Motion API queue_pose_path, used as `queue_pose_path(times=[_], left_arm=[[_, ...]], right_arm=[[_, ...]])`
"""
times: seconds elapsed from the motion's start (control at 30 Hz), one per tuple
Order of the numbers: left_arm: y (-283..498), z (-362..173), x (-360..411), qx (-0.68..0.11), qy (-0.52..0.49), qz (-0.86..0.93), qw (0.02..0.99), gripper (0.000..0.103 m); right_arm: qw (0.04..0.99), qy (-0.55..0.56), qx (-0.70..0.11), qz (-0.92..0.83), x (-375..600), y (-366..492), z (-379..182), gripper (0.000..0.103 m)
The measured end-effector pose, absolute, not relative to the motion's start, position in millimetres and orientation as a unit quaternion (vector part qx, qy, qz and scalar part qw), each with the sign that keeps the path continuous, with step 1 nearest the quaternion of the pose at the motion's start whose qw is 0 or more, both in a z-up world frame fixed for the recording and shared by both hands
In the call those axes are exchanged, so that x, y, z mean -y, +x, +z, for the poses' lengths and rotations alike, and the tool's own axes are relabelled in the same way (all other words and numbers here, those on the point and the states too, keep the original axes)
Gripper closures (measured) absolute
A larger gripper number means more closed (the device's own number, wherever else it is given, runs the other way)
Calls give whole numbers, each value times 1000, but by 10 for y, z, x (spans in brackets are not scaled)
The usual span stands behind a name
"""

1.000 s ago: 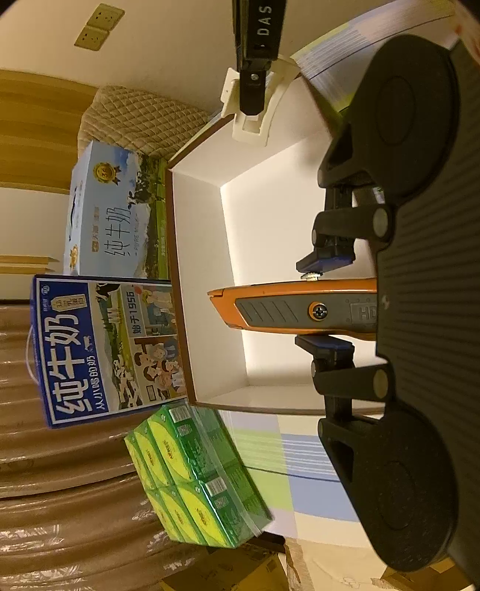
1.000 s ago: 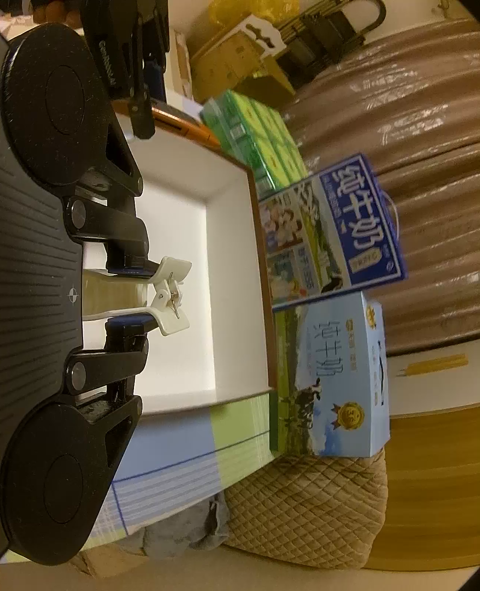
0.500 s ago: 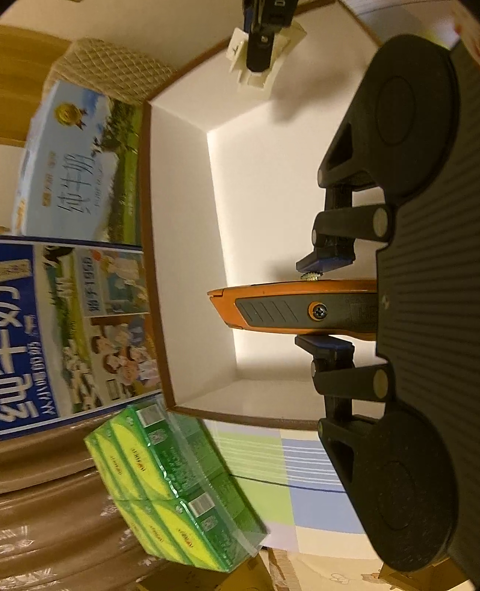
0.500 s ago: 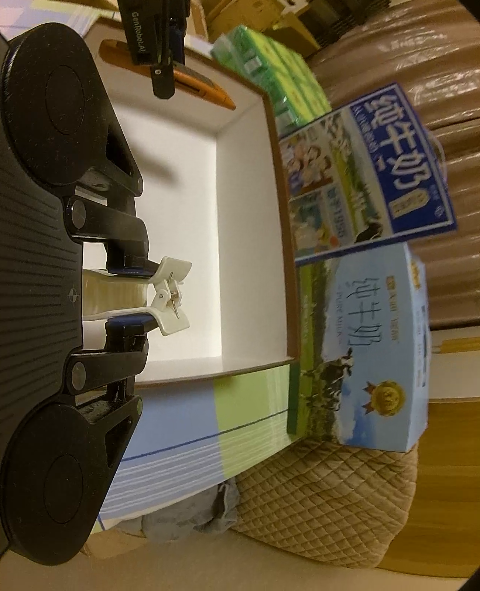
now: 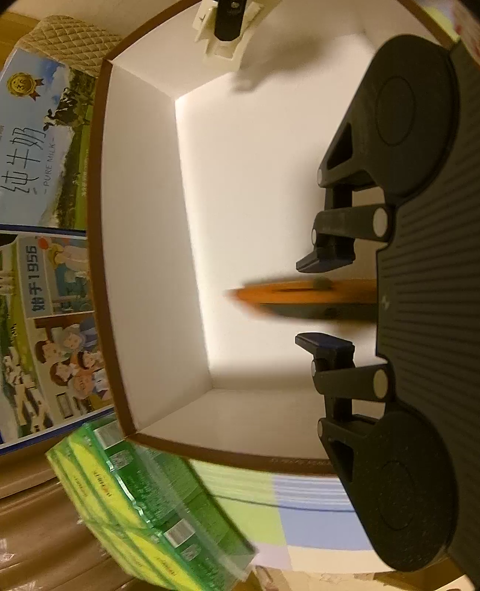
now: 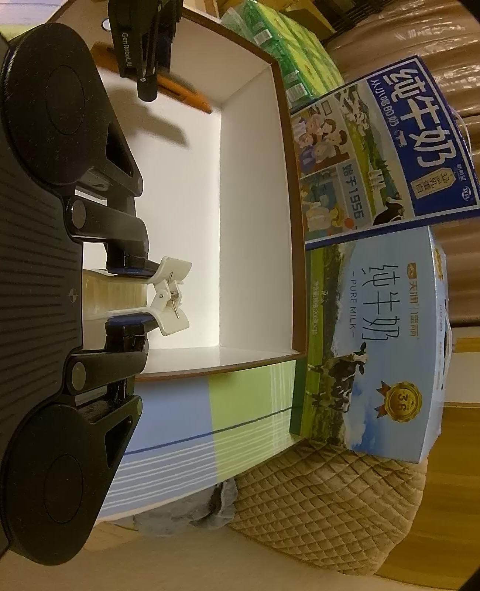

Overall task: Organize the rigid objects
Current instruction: 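Open the left gripper dropping the knife while the right releases the clip into the box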

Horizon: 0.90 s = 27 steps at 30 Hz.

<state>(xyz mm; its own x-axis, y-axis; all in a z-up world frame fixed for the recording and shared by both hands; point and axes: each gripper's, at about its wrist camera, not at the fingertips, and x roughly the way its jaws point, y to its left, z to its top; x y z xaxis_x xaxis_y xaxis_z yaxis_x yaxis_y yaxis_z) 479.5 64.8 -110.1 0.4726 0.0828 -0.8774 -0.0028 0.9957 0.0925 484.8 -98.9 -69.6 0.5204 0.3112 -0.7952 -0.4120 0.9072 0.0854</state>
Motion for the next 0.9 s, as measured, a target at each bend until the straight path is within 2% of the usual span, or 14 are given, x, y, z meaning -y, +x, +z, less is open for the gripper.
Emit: queue_pose_path(times=[0.03,0.33,0.4,0.47,0.53,0.63,0.9], left_arm=[[4801,-1090,-651,-511,39,25,858,65],[4718,-930,-681,-498,24,14,867,63],[4678,-897,-684,-495,21,11,869,63],[4635,-858,-683,-493,18,8,870,62],[4594,-819,-678,-489,17,6,872,60],[4527,-761,-664,-485,16,4,875,57],[4378,-650,-650,-478,9,-1,878,56]], right_arm=[[870,-57,-443,209,987,4857,-699,86],[874,-54,-427,225,988,4854,-671,85],[876,-51,-424,223,1006,4837,-667,79],[880,-47,-415,228,1036,4795,-639,58],[883,-48,-405,231,1058,4745,-596,43],[886,-54,-397,233,1085,4673,-541,39],[883,-48,-405,234,1158,4541,-500,37]])
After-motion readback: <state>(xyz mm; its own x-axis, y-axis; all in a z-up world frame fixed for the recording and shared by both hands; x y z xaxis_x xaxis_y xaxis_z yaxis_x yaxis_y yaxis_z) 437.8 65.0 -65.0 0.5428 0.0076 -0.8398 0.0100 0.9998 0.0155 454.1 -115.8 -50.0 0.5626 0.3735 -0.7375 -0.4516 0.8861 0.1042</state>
